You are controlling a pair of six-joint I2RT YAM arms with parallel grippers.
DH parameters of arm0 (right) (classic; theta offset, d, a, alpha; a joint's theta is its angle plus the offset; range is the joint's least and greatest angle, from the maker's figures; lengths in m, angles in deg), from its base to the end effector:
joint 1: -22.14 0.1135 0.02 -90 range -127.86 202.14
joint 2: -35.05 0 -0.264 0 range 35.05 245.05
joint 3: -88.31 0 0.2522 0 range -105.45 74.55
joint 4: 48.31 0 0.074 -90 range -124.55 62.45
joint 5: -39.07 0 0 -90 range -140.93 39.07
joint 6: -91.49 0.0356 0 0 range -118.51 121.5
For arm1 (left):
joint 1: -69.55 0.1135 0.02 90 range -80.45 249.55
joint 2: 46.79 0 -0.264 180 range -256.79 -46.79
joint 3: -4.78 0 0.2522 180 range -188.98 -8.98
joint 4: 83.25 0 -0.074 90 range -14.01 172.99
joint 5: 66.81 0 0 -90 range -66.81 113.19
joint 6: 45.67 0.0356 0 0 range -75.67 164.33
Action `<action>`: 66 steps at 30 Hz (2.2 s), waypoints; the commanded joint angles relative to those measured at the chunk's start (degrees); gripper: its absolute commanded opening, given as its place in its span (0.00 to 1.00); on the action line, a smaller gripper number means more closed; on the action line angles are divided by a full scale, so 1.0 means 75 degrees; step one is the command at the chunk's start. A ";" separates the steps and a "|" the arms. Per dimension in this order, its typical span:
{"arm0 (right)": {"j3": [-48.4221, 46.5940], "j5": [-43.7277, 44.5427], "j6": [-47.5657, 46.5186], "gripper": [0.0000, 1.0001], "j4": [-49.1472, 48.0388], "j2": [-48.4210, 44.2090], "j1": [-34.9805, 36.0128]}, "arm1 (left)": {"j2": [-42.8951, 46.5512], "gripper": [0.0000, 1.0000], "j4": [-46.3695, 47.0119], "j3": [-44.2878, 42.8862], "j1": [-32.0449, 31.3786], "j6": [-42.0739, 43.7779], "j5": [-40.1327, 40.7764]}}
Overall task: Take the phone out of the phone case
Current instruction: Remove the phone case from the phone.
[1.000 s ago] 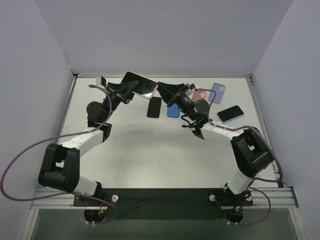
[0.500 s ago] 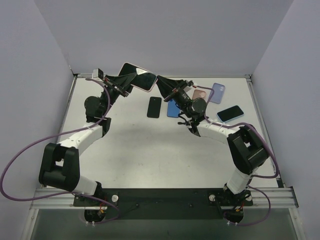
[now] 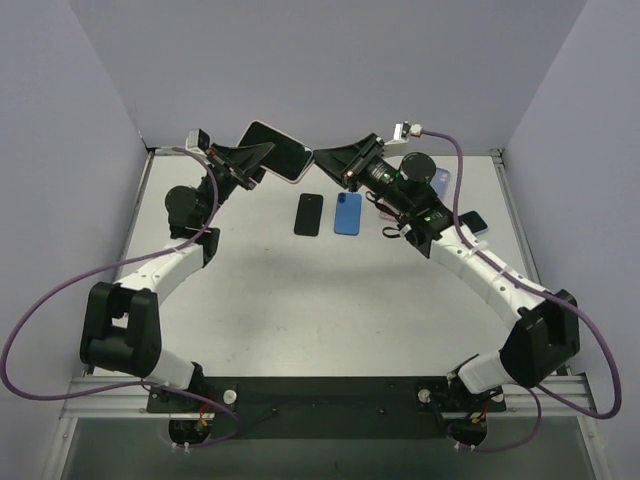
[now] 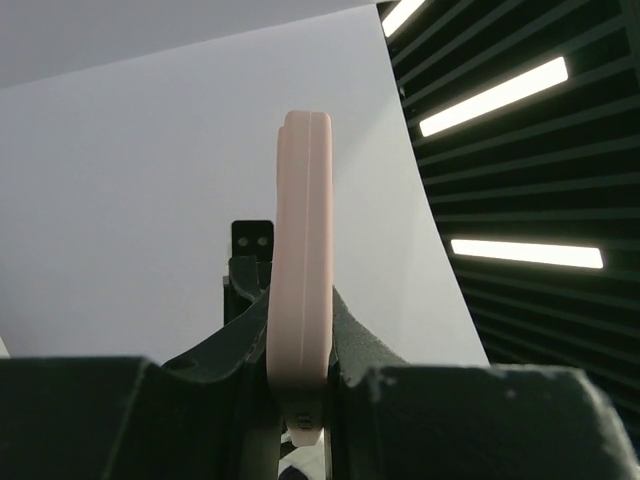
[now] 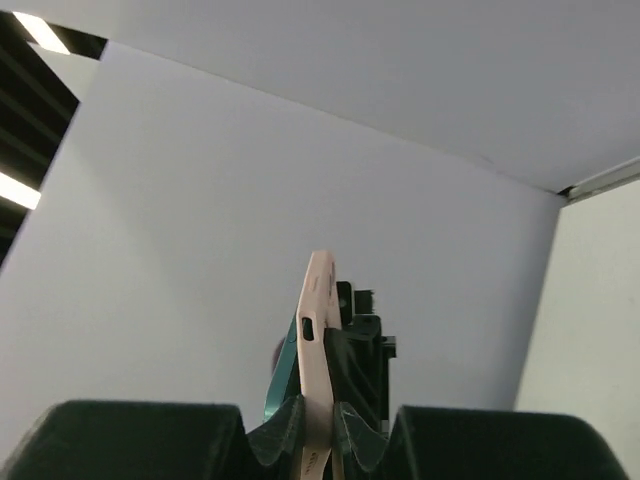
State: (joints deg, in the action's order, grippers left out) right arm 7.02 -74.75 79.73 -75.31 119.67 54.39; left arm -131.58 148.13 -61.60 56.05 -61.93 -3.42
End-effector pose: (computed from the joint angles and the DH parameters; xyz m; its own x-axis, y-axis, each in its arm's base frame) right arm 0.2838 0.1961 0.4045 -0.7150 0.6079 -0.3454 -0.4957 -0.0923 0.8636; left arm 0.3114 -0.0912 0.3544 -0.6993 -0.7148 0.0009 0.3472 -0.3408 -0.8736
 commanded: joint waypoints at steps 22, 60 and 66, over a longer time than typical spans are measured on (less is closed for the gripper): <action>-0.0195 -0.3116 0.0301 0.19 -0.0505 0.1736 0.0165 | -0.0178 0.00 0.3806 -0.0859 -0.1107 -0.0715 -0.1713; 0.0426 0.2209 -0.6222 0.00 0.7986 -0.2107 -0.1183 | 0.0114 0.97 -0.0702 0.1894 0.0077 0.2772 -0.3823; -0.0252 0.5550 -0.7595 0.00 0.9394 -0.1511 0.0385 | 0.0349 0.97 -0.2731 0.2001 0.0007 0.3971 -0.3390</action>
State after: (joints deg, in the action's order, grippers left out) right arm 11.87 -53.59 32.61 -12.40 105.77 48.58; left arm -130.75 137.58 -46.41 56.64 -41.19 -29.74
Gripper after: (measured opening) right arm 0.106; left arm 0.973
